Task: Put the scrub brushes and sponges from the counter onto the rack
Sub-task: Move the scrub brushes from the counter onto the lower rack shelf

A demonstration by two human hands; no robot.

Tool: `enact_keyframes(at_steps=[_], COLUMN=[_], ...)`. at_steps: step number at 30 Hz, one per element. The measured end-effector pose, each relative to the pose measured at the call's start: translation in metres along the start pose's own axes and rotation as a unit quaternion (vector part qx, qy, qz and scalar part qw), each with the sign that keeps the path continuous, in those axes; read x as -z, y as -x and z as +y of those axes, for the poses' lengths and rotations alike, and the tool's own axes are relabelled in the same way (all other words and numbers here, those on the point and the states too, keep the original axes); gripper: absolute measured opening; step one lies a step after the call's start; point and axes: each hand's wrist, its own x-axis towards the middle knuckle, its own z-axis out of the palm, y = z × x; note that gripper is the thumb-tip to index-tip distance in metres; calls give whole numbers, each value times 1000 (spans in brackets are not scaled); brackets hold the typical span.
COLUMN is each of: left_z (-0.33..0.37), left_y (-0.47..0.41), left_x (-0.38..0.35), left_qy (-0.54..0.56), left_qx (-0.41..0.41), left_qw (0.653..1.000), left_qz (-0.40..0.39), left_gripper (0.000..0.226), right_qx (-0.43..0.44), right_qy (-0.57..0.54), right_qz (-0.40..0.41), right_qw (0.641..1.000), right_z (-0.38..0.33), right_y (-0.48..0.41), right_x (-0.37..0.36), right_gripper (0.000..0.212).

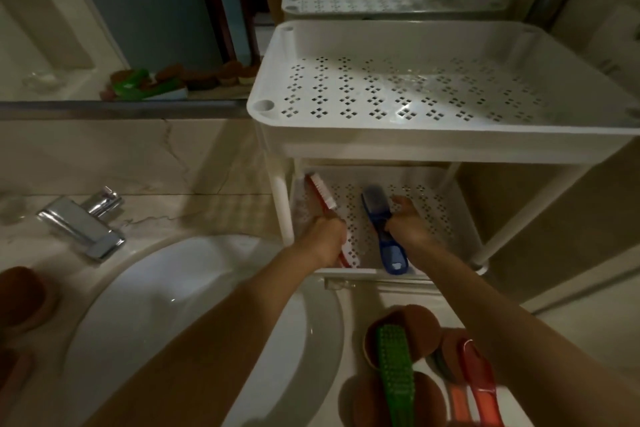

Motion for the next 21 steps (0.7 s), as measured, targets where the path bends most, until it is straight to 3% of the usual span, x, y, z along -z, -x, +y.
enact_keyframes(at_steps=[6, 10, 16, 21], left_z=[-2, -5, -7, -3], left_y=[-9, -14, -15, -17], left_x=[-7, -11, -14, -15], left_qy=[176, 184, 185, 57], left_qx=[150, 177, 194, 214], left_qw=[968, 951, 945, 969], left_qz=[98, 173, 188, 114], left_gripper=[28, 27, 18, 36], right_qx=[7, 27, 41, 57], right_qy=[-1, 23, 53, 140], right_qz=[10, 7, -6, 32], right_qw=[1000, 999, 998, 988], right_z=[5, 6, 6, 6], right_y=[-10, -21, -29, -33], right_x=[-14, -19, -21, -23], right_gripper=[51, 46, 53, 49])
